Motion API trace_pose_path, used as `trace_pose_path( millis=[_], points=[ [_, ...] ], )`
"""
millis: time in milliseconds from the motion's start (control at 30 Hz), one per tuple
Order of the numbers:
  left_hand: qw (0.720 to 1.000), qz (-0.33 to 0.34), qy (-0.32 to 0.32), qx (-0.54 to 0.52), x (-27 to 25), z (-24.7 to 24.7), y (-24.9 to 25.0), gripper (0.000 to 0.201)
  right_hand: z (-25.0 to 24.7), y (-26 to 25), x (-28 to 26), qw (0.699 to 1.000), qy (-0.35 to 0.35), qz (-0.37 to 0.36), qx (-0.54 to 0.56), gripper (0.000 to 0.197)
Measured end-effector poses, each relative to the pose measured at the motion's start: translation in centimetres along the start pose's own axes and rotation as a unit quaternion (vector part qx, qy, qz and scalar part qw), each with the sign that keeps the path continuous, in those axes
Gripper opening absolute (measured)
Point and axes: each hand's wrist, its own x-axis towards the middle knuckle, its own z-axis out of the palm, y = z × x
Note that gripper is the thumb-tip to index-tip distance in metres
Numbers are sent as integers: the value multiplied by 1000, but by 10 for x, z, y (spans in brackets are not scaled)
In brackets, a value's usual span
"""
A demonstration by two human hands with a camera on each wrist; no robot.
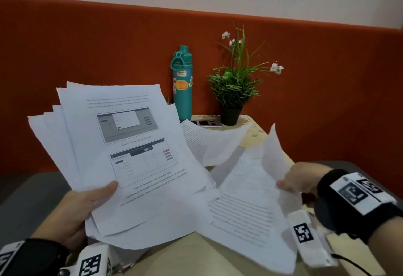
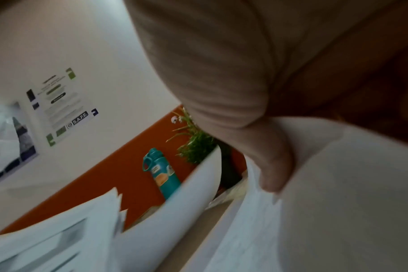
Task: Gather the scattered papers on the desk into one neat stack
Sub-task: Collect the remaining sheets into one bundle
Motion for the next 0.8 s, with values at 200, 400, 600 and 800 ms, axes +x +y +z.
trace_pose_path(
  millis=[200, 400, 600, 800],
  points=[
    [1000, 9, 3, 1, 0, -1, 0, 21, -36, 29, 4, 993, 67, 61, 72, 34],
    [1000, 7, -11, 6, -1, 1, -2, 43, -50, 16, 15, 985, 130, 45, 101, 14],
    [999, -10, -30, 5, -3, 3, -2, 40, -77, -24, 21, 904, 408, -71, 110, 32],
    [999, -27, -30, 3, -1, 4, -1, 40, -116, -77, 15, 828, 522, -192, -68, 29]
  ],
)
